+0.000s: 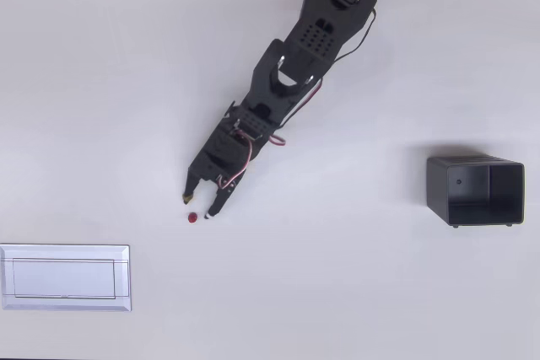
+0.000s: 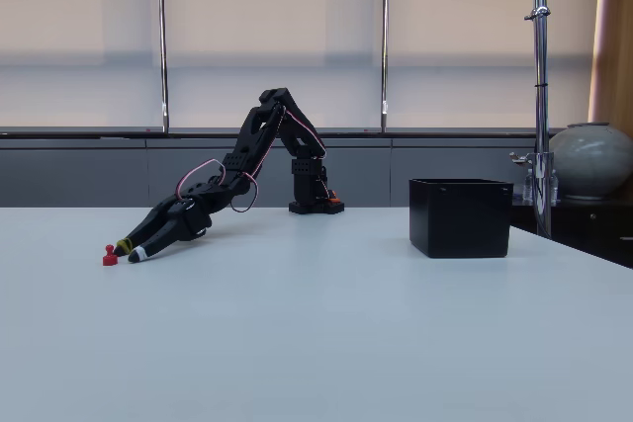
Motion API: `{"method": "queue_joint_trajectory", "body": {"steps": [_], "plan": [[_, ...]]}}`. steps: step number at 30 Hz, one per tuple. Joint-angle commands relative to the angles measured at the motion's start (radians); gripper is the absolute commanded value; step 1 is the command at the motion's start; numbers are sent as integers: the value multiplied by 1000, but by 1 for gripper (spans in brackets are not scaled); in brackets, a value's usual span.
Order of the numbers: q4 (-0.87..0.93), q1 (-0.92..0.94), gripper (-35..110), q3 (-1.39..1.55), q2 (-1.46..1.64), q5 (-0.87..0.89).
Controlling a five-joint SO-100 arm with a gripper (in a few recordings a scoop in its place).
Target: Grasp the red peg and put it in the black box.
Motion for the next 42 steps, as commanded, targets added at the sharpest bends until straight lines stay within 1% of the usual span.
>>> {"method": "queue_joint_trajectory", "body": {"steps": [1,14,27,42], "plan": [[3,-15,18,92,44,-18],[-2,-29,18,212,132,6],[-12,-29,18,215,144,9],[-31,-29,4,216,153,9]]}}
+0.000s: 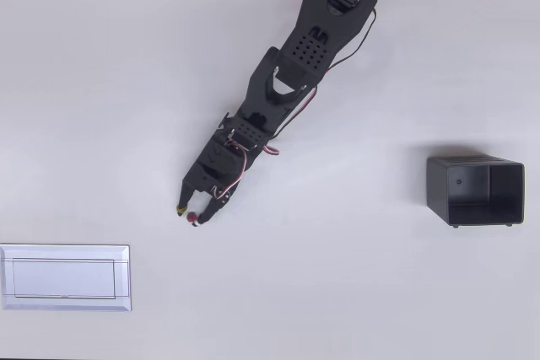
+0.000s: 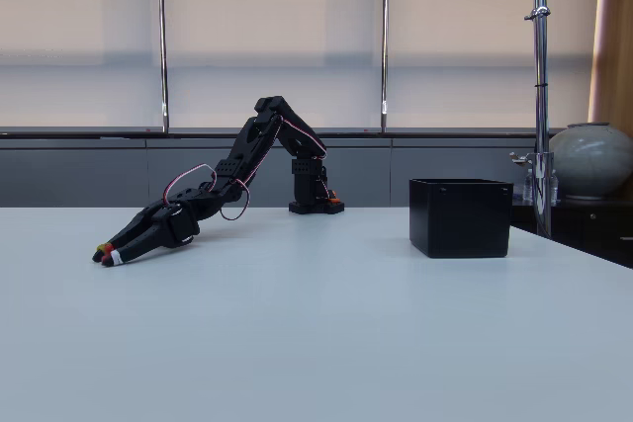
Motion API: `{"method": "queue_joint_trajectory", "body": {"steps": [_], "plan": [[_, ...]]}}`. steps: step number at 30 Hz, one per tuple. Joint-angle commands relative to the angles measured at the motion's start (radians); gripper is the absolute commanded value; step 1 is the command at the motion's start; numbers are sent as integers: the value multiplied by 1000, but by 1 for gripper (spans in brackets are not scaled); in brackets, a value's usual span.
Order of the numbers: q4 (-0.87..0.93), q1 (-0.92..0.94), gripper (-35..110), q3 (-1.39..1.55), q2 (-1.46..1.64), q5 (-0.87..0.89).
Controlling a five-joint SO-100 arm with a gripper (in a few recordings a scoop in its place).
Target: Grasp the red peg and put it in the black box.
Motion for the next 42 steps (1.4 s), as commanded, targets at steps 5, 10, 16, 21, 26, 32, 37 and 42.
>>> {"method": "queue_joint_trajectory", "body": {"steps": [5,10,16,21,26,32,37,42], "plan": [[-17,-21,0,52,26,-3],[-17,-21,0,52,26,-5],[11,-20,0,46,11,-5],[-6,-20,0,-66,-83,-34],[-130,-28,0,-250,-221,-69],[-247,-67,0,-532,-476,-103],[-247,-158,0,-793,-808,-129],[-357,-276,0,-1002,-1048,-97]]}}
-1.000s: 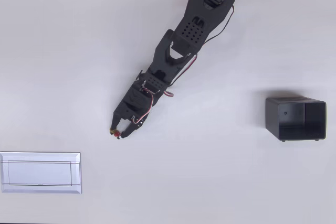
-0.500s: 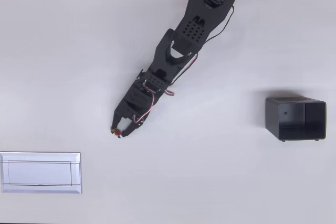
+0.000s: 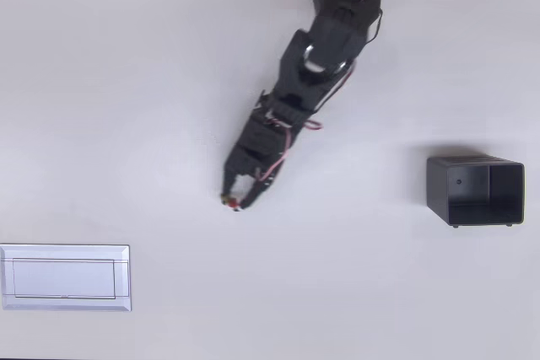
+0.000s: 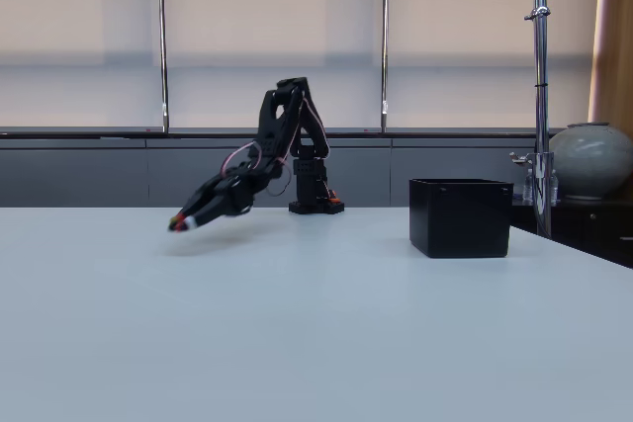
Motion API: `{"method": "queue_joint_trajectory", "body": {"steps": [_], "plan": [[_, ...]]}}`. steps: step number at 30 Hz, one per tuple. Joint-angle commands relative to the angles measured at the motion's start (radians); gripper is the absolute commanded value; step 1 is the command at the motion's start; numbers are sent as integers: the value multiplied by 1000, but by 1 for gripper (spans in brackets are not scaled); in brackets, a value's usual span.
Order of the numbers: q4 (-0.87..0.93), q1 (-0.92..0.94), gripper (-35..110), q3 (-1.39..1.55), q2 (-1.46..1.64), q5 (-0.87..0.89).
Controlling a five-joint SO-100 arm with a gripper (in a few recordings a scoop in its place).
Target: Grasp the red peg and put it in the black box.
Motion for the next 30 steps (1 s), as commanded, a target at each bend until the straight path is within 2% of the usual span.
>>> {"method": "queue_joint_trajectory", "body": {"steps": [1,15,23,30], "plan": [[-109,-89,0,-117,-288,21],[-268,-514,0,-448,-561,117],[-270,-732,0,-436,-543,137],[-264,-824,0,-310,-373,127]]}}
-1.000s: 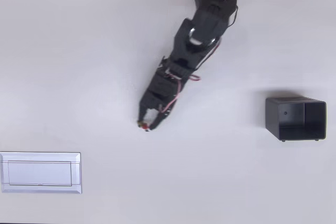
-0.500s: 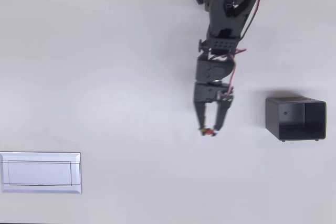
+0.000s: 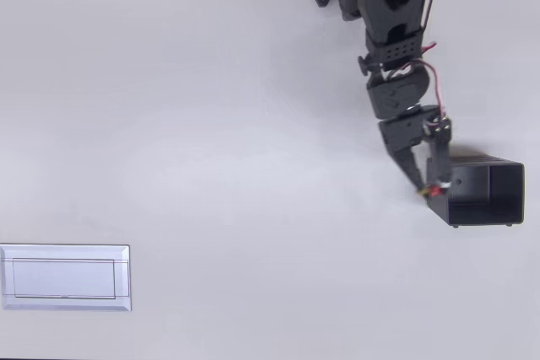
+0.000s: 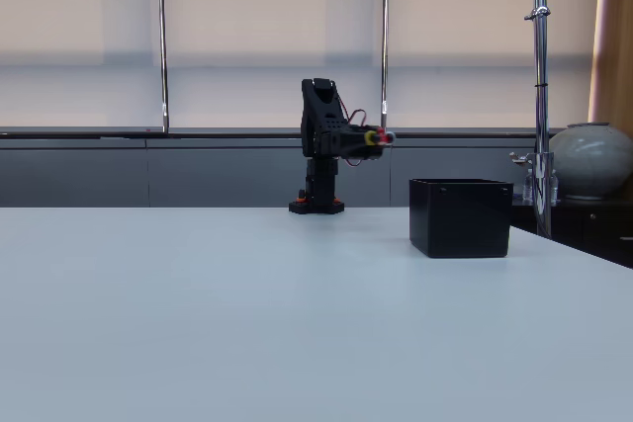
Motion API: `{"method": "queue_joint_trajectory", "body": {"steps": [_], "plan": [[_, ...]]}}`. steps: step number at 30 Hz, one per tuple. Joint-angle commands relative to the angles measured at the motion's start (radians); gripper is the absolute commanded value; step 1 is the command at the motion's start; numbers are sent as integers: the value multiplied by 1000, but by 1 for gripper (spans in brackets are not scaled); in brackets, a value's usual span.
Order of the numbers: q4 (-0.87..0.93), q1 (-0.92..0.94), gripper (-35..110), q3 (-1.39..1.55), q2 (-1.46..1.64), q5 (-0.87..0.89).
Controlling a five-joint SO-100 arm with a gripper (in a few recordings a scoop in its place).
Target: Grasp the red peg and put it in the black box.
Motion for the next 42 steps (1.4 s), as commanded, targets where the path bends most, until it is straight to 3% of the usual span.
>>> {"method": "queue_joint_trajectory", "body": {"steps": [1,15,22,35,42], "plan": [[-23,-44,0,158,89,-15],[20,-129,0,436,339,-3],[15,-138,1,430,374,25],[-12,-132,18,399,371,41],[-12,-118,19,396,371,40]]}}
